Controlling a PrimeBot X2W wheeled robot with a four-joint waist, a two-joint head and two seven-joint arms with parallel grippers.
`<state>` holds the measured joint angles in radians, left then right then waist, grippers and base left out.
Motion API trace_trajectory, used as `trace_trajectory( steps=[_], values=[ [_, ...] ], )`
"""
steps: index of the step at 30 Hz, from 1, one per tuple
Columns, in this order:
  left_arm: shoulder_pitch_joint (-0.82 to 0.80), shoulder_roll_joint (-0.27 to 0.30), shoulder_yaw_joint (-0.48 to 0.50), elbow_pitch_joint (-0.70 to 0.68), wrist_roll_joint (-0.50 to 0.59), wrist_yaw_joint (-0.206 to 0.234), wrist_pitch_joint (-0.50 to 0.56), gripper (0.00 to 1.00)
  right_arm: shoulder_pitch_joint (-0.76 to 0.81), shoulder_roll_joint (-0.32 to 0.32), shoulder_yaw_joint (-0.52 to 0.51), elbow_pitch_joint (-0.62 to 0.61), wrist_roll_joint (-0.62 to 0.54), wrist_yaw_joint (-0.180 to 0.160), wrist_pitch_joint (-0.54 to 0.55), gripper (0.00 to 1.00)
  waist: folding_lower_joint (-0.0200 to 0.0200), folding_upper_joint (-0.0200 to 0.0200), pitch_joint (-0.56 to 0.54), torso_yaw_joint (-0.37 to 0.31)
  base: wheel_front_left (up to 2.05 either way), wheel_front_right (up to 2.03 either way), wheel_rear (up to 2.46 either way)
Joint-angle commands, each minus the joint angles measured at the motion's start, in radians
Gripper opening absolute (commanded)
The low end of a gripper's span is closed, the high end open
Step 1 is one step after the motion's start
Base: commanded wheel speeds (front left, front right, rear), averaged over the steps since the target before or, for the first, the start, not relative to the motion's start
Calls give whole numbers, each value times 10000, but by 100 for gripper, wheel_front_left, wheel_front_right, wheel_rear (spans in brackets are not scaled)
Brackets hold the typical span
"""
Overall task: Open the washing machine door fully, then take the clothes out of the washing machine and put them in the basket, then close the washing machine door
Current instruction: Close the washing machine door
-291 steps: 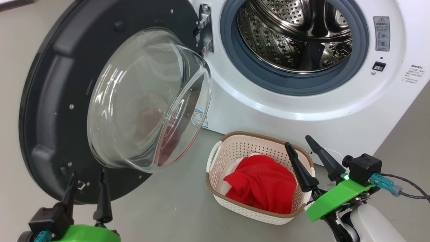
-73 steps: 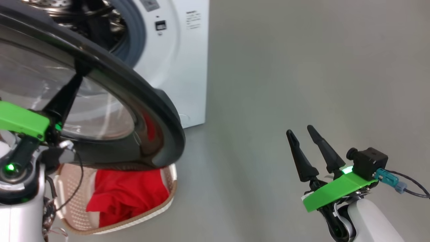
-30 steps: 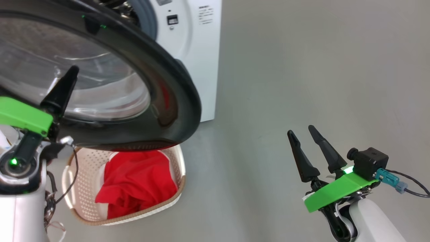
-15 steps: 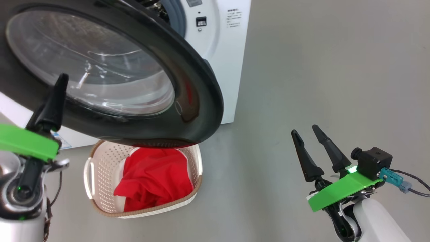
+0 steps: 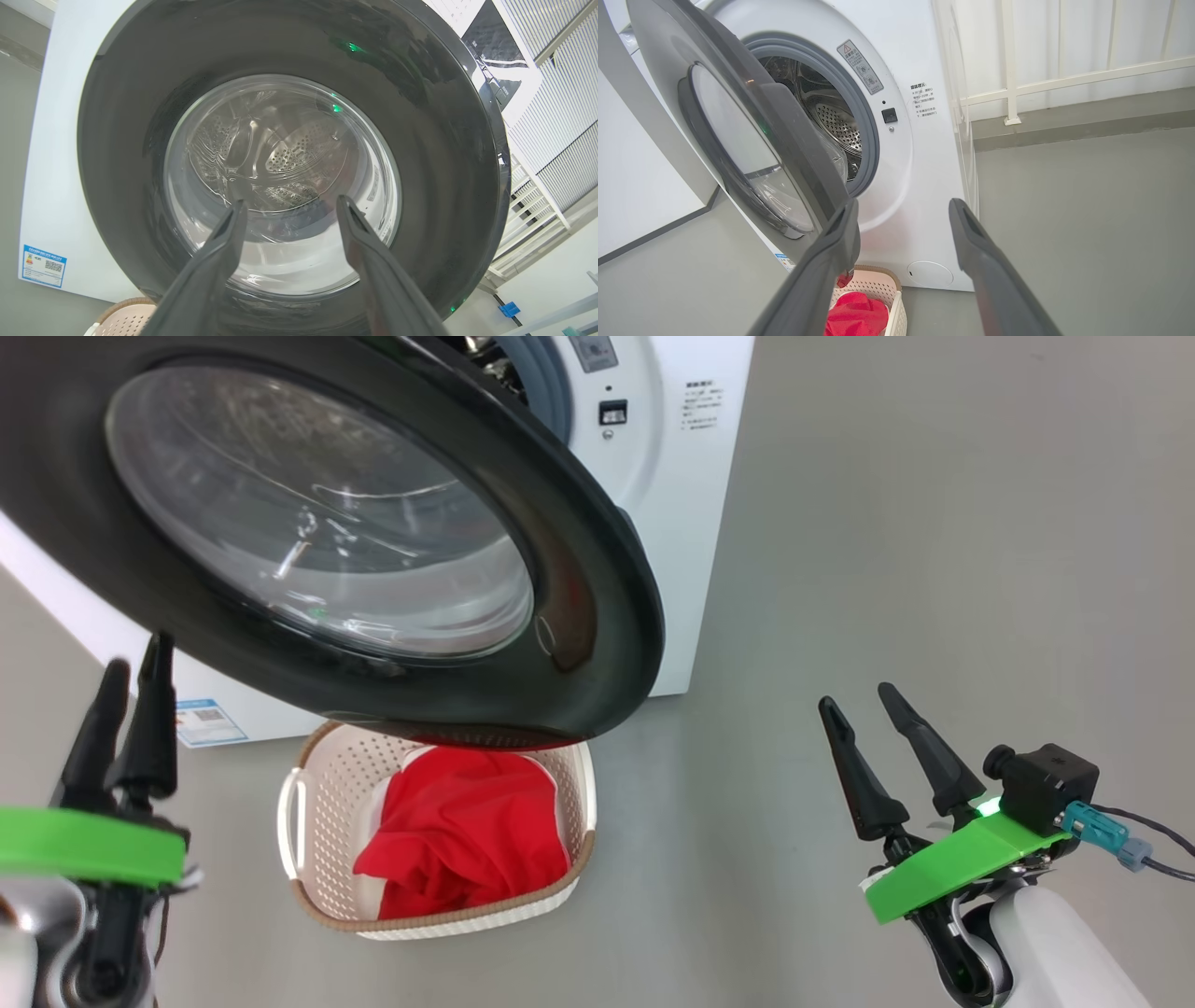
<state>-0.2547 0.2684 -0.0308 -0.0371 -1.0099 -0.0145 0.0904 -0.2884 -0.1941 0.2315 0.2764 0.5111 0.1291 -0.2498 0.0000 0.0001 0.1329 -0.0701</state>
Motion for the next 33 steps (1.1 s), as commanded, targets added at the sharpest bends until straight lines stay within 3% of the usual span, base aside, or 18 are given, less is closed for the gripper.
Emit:
trace_trajectory(
  steps=[1,17,33],
  values=[
    [10,248,448,-340,175,-90,-202,100,-109,-66,177,-187,-28,16,-120,100,0,-1,-107,109,0,0,0],
    [1511,397,98,-188,2366,-188,-2197,100,-2,-161,123,-166,13,16,-120,100,0,-1,-315,533,0,0,0],
    [2222,44,-268,492,4009,208,-3368,100,20,-213,174,-161,38,16,-120,100,0,-1,-356,556,0,0,0]
  ],
)
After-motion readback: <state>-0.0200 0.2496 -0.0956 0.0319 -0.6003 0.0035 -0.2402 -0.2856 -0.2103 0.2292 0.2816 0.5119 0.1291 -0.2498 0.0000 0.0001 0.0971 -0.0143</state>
